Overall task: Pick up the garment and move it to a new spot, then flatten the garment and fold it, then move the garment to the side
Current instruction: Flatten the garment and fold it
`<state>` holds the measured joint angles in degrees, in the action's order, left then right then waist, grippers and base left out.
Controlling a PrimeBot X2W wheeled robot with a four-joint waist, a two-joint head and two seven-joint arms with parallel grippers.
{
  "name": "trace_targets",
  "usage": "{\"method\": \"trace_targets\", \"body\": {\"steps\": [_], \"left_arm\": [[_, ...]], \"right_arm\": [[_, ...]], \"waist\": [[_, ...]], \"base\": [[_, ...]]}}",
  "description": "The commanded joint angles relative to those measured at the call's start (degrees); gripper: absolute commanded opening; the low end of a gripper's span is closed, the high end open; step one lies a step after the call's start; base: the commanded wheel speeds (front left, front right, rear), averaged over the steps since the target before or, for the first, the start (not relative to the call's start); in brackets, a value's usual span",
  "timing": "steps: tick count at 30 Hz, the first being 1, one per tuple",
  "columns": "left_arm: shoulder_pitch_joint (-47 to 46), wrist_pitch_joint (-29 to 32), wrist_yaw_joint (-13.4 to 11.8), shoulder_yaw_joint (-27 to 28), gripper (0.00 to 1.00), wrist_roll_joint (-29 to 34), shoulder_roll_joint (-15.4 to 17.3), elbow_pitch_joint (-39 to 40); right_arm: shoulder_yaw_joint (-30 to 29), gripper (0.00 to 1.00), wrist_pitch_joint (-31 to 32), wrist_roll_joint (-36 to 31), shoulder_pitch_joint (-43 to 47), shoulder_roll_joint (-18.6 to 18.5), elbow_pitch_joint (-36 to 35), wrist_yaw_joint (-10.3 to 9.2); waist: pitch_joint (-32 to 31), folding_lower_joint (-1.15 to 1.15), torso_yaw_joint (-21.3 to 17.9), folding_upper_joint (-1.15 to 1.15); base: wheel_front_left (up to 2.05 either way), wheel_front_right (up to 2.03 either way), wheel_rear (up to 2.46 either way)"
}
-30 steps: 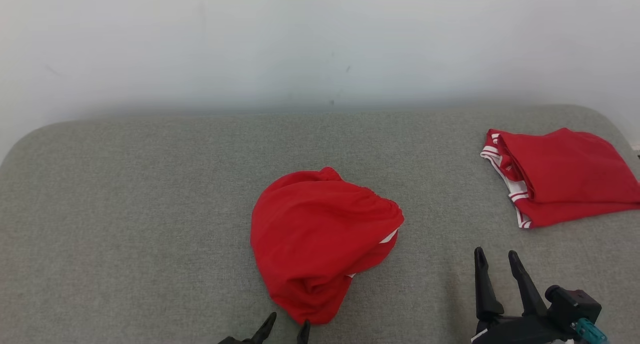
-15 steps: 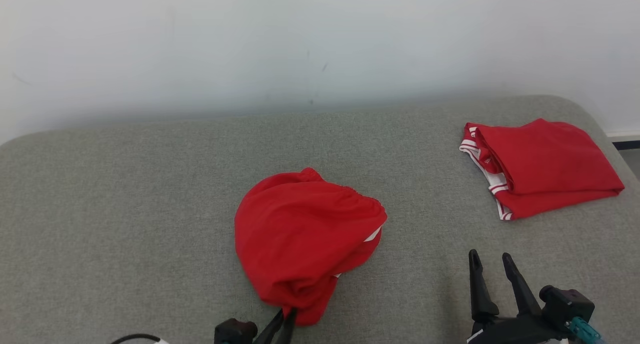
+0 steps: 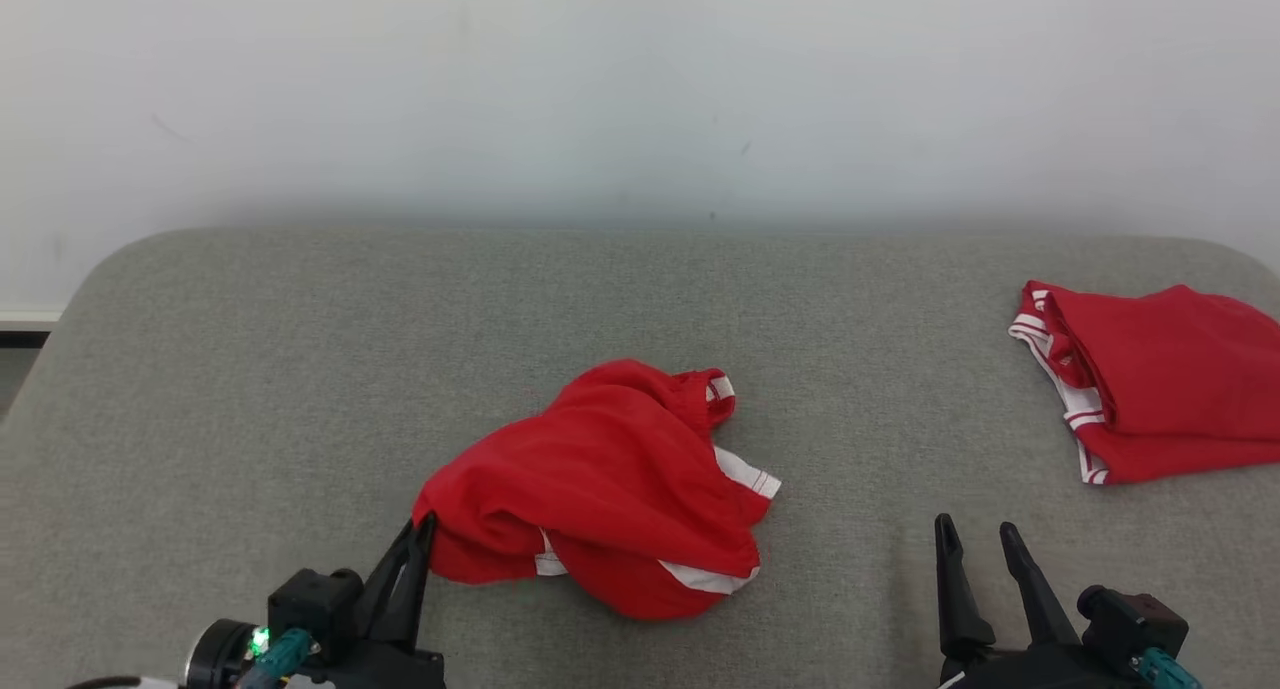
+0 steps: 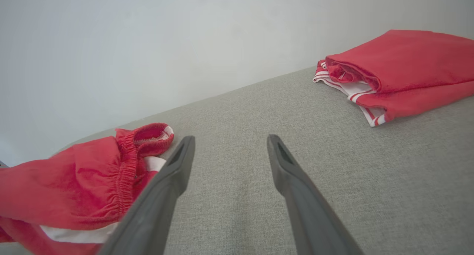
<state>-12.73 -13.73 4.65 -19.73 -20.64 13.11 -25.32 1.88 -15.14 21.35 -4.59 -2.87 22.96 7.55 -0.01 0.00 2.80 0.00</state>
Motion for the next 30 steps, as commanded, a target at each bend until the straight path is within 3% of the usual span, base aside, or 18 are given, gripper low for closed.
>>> {"method": "trace_targets", "body": {"steps": [1, 9, 10, 11, 12, 22, 30], "left_arm": [[1.84, 0.89, -0.54, 0.25, 0.0, 0.2, 0.66, 2.38], [6.31, 4.43, -0.59, -1.03, 0.0, -1.71, 0.63, 5.87], [6.77, 4.35, -0.78, -1.32, 0.27, -1.3, 0.66, 5.37], [7.02, 3.81, -1.02, -1.25, 0.85, -1.62, 0.14, 4.93], [7.15, 3.51, -1.02, -1.31, 1.0, -1.99, -0.29, 4.52], [9.51, -0.35, -1.82, -0.35, 1.0, -2.91, -2.29, 5.02], [12.53, -1.41, -4.15, 5.92, 1.0, 0.66, -2.29, 12.25]], "right_arm": [[0.04, 1.0, -0.09, 0.39, 0.41, -0.02, 0.27, -0.16], [0.88, 1.0, -0.09, 0.87, -0.98, -0.03, 1.4, -0.16], [0.91, 1.0, -0.09, 0.84, -1.09, -0.03, 1.52, -0.16], [0.96, 1.0, -0.09, 0.79, -1.09, -0.01, 1.81, -0.16], [1.0, 1.0, -0.09, 0.71, -1.06, 0.0, 1.97, -0.16], [5.08, 1.0, -0.09, 1.22, -3.94, 0.0, 3.94, -0.16], [11.28, 1.0, -0.1, 4.2, -8.69, -0.05, 10.03, -0.16]], "waist": [[-0.23, 0.0, 1.42, 0.0], [1.05, 0.0, 1.98, 0.0], [1.12, 0.0, 2.02, 0.0], [1.14, 0.0, 2.09, 0.0], [1.15, 0.0, 2.2, 0.0], [0.92, 0.0, 5.2, 0.0], [0.61, 0.0, 7.61, 0.0]], "base": [[0.0, 0.0, 0.0], [0.0, 0.0, 0.0], [0.0, 0.0, 0.0], [0.0, 0.0, 0.0], [0.0, 0.0, 0.0], [0.0, 0.0, 0.0], [0.0, 0.0, 0.0]]}}
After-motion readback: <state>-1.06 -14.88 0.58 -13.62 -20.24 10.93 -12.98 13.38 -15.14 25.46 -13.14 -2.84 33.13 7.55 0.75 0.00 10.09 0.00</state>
